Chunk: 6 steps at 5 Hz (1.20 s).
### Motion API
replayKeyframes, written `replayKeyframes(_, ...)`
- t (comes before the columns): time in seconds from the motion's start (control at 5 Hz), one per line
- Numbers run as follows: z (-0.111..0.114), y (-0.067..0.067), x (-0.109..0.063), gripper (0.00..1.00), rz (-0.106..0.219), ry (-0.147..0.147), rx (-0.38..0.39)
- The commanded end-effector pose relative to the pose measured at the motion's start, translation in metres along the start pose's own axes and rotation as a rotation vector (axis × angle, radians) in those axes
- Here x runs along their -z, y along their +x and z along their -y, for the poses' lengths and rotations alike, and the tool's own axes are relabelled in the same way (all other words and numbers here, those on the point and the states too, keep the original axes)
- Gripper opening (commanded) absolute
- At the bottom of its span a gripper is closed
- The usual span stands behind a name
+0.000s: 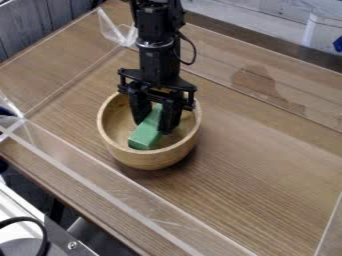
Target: Put the green block in the brown bowl
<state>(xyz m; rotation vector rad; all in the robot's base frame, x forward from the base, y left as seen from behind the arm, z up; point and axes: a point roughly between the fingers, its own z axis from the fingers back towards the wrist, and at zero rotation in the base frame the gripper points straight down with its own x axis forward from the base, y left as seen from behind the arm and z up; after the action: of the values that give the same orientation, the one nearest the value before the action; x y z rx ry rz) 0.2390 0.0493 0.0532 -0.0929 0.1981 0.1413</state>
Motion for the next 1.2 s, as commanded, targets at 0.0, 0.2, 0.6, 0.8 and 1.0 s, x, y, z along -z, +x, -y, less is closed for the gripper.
replayKeyframes(0.0, -0.004, 0.010, -0.014, 0.00, 0.053, 0.008, -0.004)
replayKeyframes(0.2, -0.003, 0.010, -0.017, 1.00, 0.051, 0.008, -0.005)
replayKeyframes(0.6, 0.005, 0.005, -0.061, 1.00, 0.159, -0.014, 0.014)
replayKeyframes(0.8, 0.014, 0.003, -0.091, 1.00, 0.216, -0.012, 0.032)
replayKeyframes(1.0, 0.023, 0.001, -0.118, 1.00, 0.278, -0.004, 0.055)
